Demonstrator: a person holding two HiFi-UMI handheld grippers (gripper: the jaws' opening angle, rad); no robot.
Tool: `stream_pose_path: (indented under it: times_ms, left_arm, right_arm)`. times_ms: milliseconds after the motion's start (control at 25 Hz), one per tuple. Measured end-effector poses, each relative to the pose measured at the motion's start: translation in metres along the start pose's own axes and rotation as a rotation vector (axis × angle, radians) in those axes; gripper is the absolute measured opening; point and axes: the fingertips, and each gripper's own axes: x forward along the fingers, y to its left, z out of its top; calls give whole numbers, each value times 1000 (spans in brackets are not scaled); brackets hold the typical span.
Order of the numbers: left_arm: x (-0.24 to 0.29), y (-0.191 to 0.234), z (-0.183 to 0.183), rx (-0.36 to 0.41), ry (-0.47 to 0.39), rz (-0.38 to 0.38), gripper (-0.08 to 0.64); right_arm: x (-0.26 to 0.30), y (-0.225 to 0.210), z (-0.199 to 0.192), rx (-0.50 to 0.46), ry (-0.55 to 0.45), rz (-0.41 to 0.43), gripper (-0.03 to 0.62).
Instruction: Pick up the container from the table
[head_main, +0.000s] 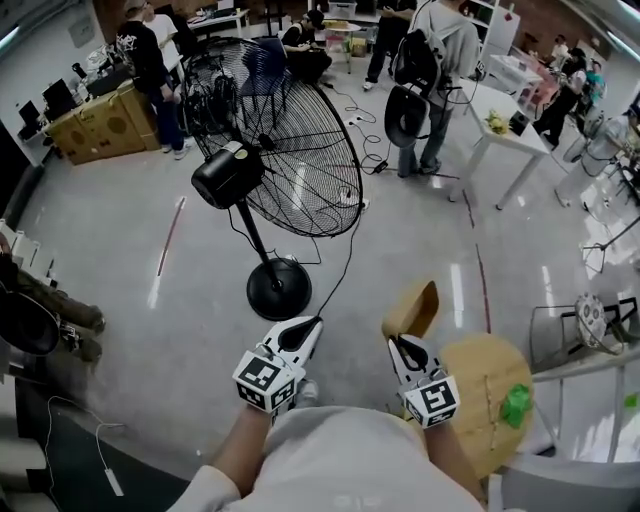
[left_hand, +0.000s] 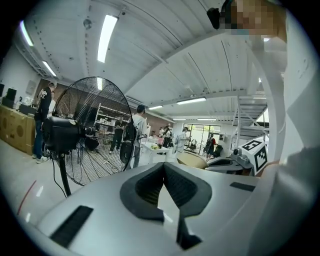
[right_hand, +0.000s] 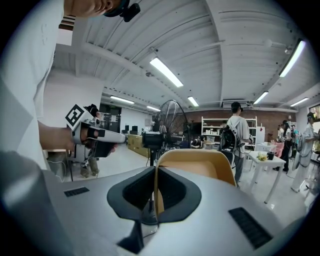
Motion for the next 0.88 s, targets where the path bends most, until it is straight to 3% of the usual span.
stream_pose_path:
  times_ms: [880]
  left_arm:
    - [10,-13,-2,-1,24,-22,15]
  right_arm:
    - [-11,-12,-13,52,14,-29,41]
